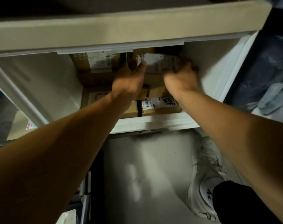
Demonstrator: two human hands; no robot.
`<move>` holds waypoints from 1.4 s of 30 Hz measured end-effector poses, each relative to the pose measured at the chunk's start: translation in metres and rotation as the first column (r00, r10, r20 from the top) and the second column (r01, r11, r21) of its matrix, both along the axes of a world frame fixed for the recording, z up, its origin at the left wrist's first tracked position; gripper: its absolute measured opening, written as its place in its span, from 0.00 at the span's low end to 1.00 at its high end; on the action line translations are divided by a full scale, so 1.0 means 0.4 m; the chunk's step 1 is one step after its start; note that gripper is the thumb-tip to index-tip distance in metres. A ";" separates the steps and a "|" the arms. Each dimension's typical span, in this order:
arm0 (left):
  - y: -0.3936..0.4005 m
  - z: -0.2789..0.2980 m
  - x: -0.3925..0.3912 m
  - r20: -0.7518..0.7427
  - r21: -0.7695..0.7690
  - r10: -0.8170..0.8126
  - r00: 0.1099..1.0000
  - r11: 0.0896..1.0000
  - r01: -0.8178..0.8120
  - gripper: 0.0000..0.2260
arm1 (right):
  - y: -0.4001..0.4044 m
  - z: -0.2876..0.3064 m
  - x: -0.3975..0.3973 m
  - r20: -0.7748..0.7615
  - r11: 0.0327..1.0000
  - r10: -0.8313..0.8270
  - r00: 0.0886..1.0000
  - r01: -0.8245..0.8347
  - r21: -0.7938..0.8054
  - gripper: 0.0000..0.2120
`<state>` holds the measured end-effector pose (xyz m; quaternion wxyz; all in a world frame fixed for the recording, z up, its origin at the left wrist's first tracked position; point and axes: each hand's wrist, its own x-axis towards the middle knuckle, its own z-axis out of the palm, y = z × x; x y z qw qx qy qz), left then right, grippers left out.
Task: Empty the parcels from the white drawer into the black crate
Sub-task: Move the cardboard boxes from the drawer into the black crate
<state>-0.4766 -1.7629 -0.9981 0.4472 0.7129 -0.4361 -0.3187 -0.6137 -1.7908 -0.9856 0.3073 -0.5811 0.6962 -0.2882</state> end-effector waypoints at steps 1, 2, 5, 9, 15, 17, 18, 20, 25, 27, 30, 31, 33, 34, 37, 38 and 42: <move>0.007 0.003 0.010 -0.049 -0.030 -0.007 0.999 1.000 0.006 0.19 | 0.017 -0.005 -0.003 0.032 1.000 -0.013 0.999 0.012 0.019 0.29; 0.025 0.016 0.014 -0.055 -0.010 0.032 0.998 0.999 -0.033 0.18 | 0.035 -0.012 -0.005 0.055 0.999 -0.015 0.998 0.013 0.038 0.28; 0.074 0.048 0.029 -0.178 0.076 0.022 0.984 0.997 -0.009 0.12 | 0.090 -0.008 -0.010 0.148 0.998 -0.018 0.989 0.008 0.064 0.26; 0.182 0.112 0.054 -0.154 0.145 -0.019 0.988 0.989 0.041 0.01 | 0.158 0.060 -0.012 0.168 0.998 0.031 0.985 -0.038 0.040 0.24; 0.336 0.210 0.122 -0.024 0.280 -0.082 0.996 0.956 0.086 0.06 | 0.274 0.178 -0.012 0.239 0.960 0.217 0.946 -0.252 0.125 0.03; 0.385 0.248 0.143 0.008 0.330 -0.112 0.994 0.938 0.103 0.08 | 0.310 0.213 -0.005 0.276 0.946 0.249 0.928 -0.294 0.137 0.07; 0.406 0.265 0.154 0.005 0.339 -0.126 0.992 0.933 0.117 0.09 | 0.322 0.229 -0.001 0.286 0.942 0.260 0.922 -0.307 0.135 0.07; 0.450 0.300 0.176 -0.001 0.348 -0.155 0.988 0.926 0.146 0.11 | 0.352 0.263 0.007 0.314 0.933 0.285 0.906 -0.338 0.127 0.07; 0.538 0.354 0.214 -0.127 0.280 -0.090 0.988 0.952 0.123 0.09 | 0.392 0.317 0.018 0.424 0.889 0.343 0.838 -0.435 0.141 0.05; 0.566 0.357 0.224 -0.166 0.242 -0.054 0.985 0.966 0.094 0.10 | 0.403 0.309 0.024 0.479 0.888 0.328 0.814 -0.439 0.139 0.05; 0.596 0.343 0.243 -0.225 0.184 -0.016 0.974 0.981 0.058 0.14 | 0.418 0.286 0.032 0.579 0.871 0.295 0.760 -0.463 0.164 0.03; 0.603 0.338 0.248 -0.227 0.176 0.000 0.974 0.983 0.041 0.15 | 0.421 0.282 0.036 0.595 0.861 0.295 0.748 -0.478 0.174 0.03; 0.609 0.329 0.255 -0.229 0.158 0.035 0.973 0.987 0.002 0.16 | 0.421 0.282 0.042 0.611 0.853 0.303 0.731 -0.494 0.169 0.03; 0.610 0.326 0.258 -0.237 0.139 0.050 0.970 0.990 -0.017 0.16 | 0.420 0.284 0.047 0.617 0.856 0.304 0.726 -0.492 0.158 0.03; 0.610 0.321 0.262 -0.280 0.078 0.068 0.958 0.996 -0.047 0.15 | 0.417 0.283 0.057 0.641 0.870 0.282 0.714 -0.471 0.143 0.03; 0.608 0.319 0.265 -0.296 0.064 0.068 0.953 0.997 -0.051 0.17 | 0.415 0.281 0.058 0.657 0.873 0.271 0.703 -0.468 0.141 0.03; 0.598 0.308 0.277 -0.303 0.061 0.099 0.948 0.995 -0.085 0.25 | 0.403 0.269 0.065 0.732 0.880 0.240 0.638 -0.461 0.114 0.04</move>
